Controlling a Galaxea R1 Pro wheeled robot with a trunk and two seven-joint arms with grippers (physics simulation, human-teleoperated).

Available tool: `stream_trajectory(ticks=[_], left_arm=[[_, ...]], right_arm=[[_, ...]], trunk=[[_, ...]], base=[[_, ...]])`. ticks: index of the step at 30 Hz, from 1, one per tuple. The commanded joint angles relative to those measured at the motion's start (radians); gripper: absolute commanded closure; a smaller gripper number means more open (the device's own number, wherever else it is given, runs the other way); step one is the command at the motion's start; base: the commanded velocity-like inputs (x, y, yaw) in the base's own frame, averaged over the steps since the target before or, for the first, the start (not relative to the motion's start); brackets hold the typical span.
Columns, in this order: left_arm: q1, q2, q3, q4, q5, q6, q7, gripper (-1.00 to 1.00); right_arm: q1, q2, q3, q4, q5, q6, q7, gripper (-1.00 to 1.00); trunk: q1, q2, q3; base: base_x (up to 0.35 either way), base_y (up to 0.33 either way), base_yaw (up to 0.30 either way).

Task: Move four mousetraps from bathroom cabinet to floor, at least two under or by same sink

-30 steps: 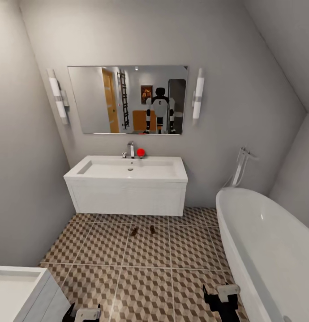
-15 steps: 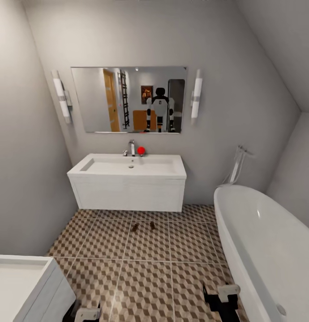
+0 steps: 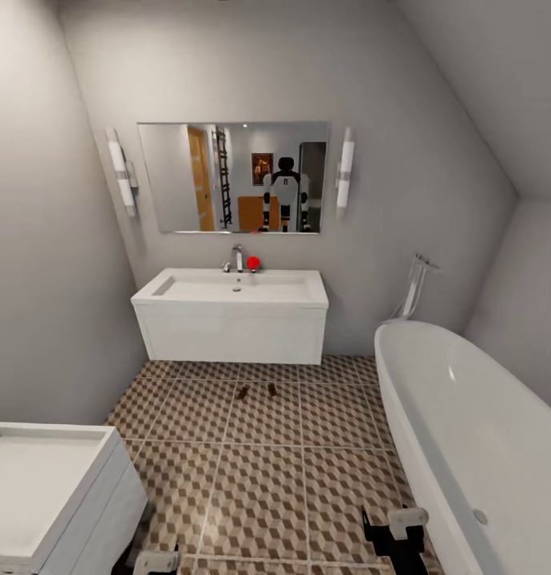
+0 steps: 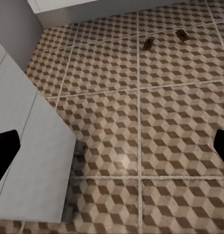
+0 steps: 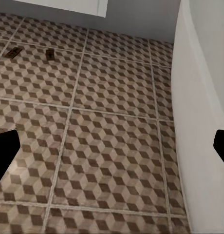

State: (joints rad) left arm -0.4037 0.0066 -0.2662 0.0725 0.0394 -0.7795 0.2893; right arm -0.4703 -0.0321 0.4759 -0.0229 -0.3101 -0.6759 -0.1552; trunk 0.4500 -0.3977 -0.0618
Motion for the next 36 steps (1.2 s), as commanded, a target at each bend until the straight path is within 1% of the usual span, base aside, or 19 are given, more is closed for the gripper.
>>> stream_trajectory(ticks=[1, 16, 21, 26, 36], left_arm=[[-0.002, 0.0, -0.008, 0.003, 0.004, -0.005, 0.004, -1.0], [-0.002, 0.0, -0.008, 0.003, 0.004, -0.004, 0.004, -1.0], [-0.001, 0.0, -0.008, 0.003, 0.004, -0.004, 0.005, -1.0], [-0.001, 0.0, -0.008, 0.003, 0.004, -0.004, 0.005, -1.0], [-0.001, 0.0, -0.008, 0.003, 0.004, -0.004, 0.004, -1.0]], right_arm=[[-0.001, 0.0, 0.009, 0.0, -0.003, -0.001, -0.006, -1.0], [-0.001, 0.0, 0.009, 0.0, -0.003, -0.002, -0.007, -1.0], [-0.001, 0.0, 0.009, 0.0, -0.003, -0.002, -0.007, -1.0], [-0.001, 0.0, 0.009, 0.0, -0.003, -0.002, -0.007, -1.0], [-0.001, 0.0, 0.009, 0.0, -0.003, -0.002, -0.007, -1.0]], trunk=[[0.0, -0.002, -0.002], [0.0, -0.002, -0.002], [0.0, -0.002, -0.002], [0.0, -0.002, -0.002], [0.0, -0.002, -0.002]], base=[[-0.331, 0.0, 0.0], [-0.331, 0.0, 0.001], [-0.3, 0.0, 0.137], [-0.091, 0.0, 0.233], [-0.013, 0.0, 0.253]])
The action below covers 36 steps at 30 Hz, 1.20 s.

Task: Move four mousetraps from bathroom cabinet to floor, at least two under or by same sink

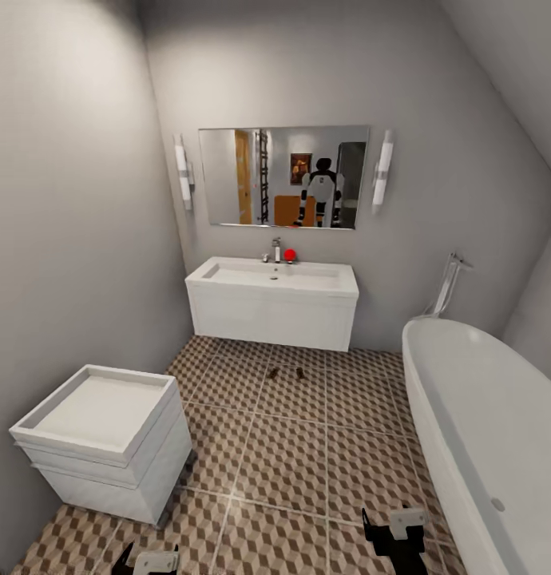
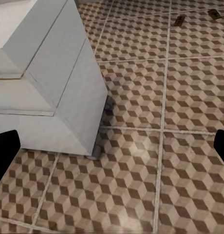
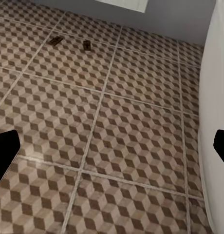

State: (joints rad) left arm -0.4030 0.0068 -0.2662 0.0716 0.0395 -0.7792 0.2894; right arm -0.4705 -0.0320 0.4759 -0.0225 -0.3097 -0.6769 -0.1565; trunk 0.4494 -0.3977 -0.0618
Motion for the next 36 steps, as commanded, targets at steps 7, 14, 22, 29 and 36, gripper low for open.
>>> stream_trajectory(ticks=[7, 14, 22, 29, 36], left_arm=[[-0.002, -0.001, -0.008, 0.004, 0.004, -0.005, 0.004, -1.0], [-0.002, -0.001, -0.008, 0.004, 0.004, -0.005, 0.004, -1.0], [-0.002, -0.001, -0.008, 0.004, 0.004, -0.004, 0.004, -1.0], [-0.002, -0.001, -0.008, 0.004, 0.004, -0.003, 0.004, -1.0], [-0.002, -0.001, -0.008, 0.004, 0.004, -0.003, 0.004, -1.0]], right_arm=[[0.0, 0.0, 0.009, -0.001, -0.003, -0.001, -0.006, -1.0], [0.0, 0.001, 0.009, -0.001, -0.003, -0.001, -0.006, -1.0], [0.0, 0.001, 0.009, -0.001, -0.003, -0.001, -0.006, -1.0], [0.0, 0.001, 0.009, -0.001, -0.003, 0.0, -0.006, -1.0], [0.0, 0.001, 0.009, -0.001, -0.003, 0.0, -0.006, -1.0]], trunk=[[0.001, -0.002, -0.002], [0.001, -0.002, -0.002], [0.001, -0.002, -0.002], [0.001, -0.002, -0.002], [0.001, -0.002, -0.002]], base=[[-0.001, 0.0, 0.257], [0.0, 0.0, 0.257], [0.0, 0.0, 0.257], [0.0, 0.0, 0.257], [0.0, 0.0, 0.257]])
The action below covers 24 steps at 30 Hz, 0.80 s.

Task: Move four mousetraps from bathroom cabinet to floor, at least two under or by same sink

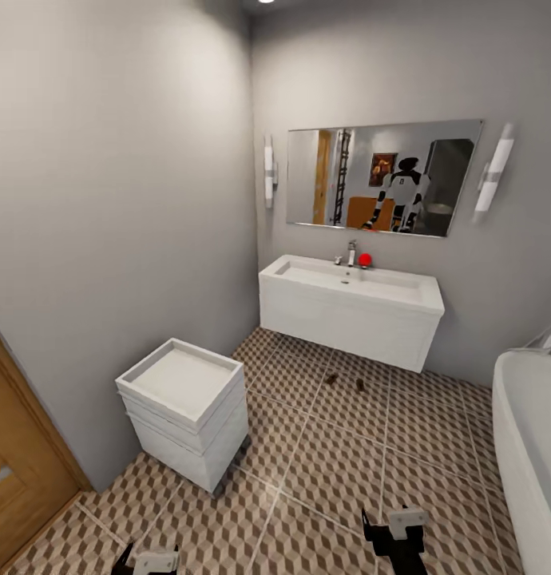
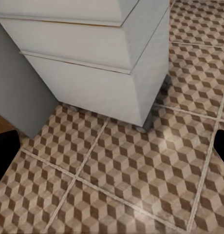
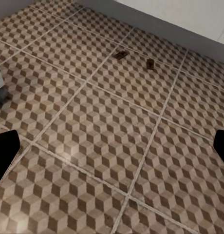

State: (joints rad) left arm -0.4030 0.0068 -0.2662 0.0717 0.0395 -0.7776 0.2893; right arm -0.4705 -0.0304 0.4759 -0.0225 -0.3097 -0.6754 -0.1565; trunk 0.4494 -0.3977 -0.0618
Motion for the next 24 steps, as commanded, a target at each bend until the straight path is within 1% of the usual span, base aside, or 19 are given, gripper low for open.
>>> stream_trajectory(ticks=[1, 24], left_arm=[[-0.002, -0.001, -0.008, 0.004, 0.004, -0.005, 0.004, -1.0], [-0.002, -0.001, -0.008, 0.004, 0.004, -0.005, 0.004, -1.0]], right_arm=[[0.0, 0.0, 0.009, -0.001, -0.003, -0.001, -0.006, -1.0], [0.0, 0.0, 0.009, -0.001, -0.003, 0.0, -0.006, -1.0]], trunk=[[0.001, -0.002, -0.002], [0.001, -0.002, -0.002]], base=[[0.0, 0.0, 0.257], [0.0, 0.0, 0.257]])
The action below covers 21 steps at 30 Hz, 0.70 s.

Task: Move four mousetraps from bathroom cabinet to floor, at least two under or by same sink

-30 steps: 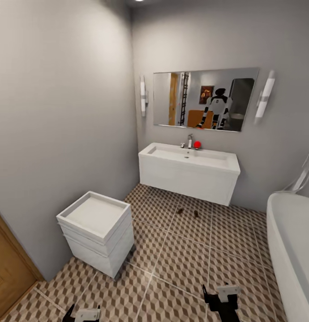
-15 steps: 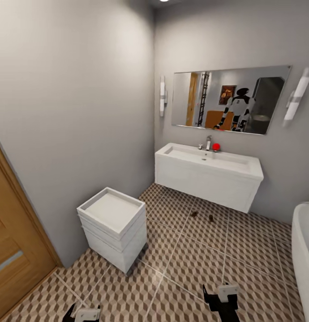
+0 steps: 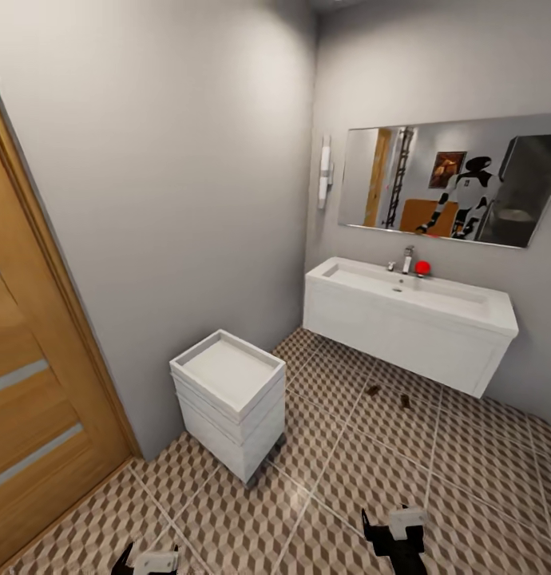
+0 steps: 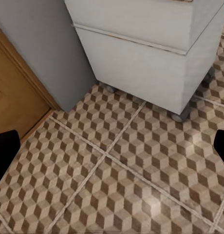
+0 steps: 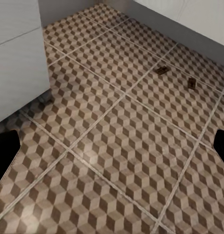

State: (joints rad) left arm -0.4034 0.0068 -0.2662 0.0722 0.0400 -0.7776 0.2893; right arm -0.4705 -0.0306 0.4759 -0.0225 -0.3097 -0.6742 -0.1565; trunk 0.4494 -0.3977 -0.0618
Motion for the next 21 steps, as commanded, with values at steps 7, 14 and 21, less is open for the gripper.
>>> stream_trajectory(ticks=[7, 14, 21], left_arm=[[-0.002, -0.001, -0.008, 0.004, 0.004, -0.005, 0.004, -1.0], [-0.002, -0.001, -0.008, 0.004, 0.004, -0.005, 0.004, -1.0], [-0.002, -0.002, -0.008, 0.004, 0.004, -0.005, 0.004, -1.0]], right_arm=[[-0.001, 0.0, 0.009, -0.001, -0.003, -0.001, -0.006, -1.0], [0.0, 0.0, 0.009, -0.001, -0.003, -0.001, -0.006, -1.0], [0.0, 0.0, 0.009, -0.001, -0.003, -0.001, -0.006, -1.0]], trunk=[[0.001, -0.002, -0.002], [0.001, -0.002, -0.002], [0.001, -0.002, -0.002]], base=[[0.0, 0.0, 0.257], [0.0, 0.0, 0.257], [0.0, 0.0, 0.257]])
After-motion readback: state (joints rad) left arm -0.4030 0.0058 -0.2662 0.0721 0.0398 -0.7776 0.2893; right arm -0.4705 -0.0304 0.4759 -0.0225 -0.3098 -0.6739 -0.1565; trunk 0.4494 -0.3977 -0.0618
